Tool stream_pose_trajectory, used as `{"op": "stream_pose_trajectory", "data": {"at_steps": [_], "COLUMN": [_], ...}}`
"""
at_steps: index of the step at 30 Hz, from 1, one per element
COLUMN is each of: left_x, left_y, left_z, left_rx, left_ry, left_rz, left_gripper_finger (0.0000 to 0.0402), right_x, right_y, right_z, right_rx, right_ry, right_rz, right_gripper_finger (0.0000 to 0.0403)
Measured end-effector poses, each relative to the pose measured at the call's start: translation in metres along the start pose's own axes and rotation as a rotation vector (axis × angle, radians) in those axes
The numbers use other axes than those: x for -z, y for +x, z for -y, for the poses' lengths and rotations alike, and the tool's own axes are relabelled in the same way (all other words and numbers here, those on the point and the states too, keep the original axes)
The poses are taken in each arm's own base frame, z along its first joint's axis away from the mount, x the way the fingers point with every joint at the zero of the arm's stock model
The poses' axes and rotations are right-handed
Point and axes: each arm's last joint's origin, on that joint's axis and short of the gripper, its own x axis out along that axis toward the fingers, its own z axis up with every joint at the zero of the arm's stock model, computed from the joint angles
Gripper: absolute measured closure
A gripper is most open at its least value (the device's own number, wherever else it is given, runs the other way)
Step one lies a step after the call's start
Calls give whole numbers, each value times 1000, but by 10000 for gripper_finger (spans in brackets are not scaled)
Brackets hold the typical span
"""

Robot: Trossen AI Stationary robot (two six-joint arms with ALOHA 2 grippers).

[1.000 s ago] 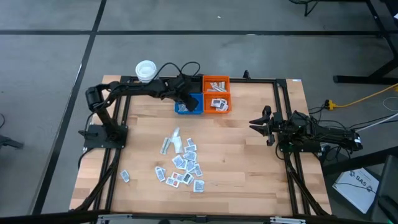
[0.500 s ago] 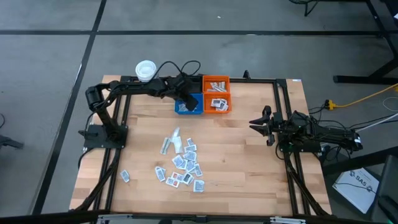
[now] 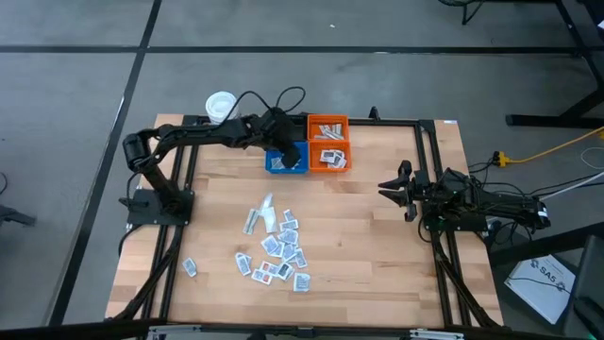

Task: Pick & Place First Aid Supplies
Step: Put the ointment pack into the blue bin

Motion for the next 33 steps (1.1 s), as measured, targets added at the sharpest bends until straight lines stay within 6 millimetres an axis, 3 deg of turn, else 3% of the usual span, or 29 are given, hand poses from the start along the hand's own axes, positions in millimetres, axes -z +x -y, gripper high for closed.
{"op": "stream_pose_trajectory", "data": {"at_steps": [8, 16, 24, 33], "left_x": [3, 24, 62, 120], "left_y": [-20, -53, -95, -134], "left_z": [32, 75, 128, 180], "left_rx": [25, 33, 115, 204], "left_ry": [209, 388, 543, 662], "left_rz": [8, -80, -182, -331], "left_gripper_finger": [250, 252, 252, 254], "right_x": [0, 0, 0, 0], "right_y": [0, 0, 0, 0], "right_z": [0, 0, 0, 0], "right_rx": [0, 0, 0, 0], "right_ry": [0, 0, 0, 0], "right_rz": [0, 0, 0, 0], "right_gripper_finger": [303, 303, 303, 303]}}
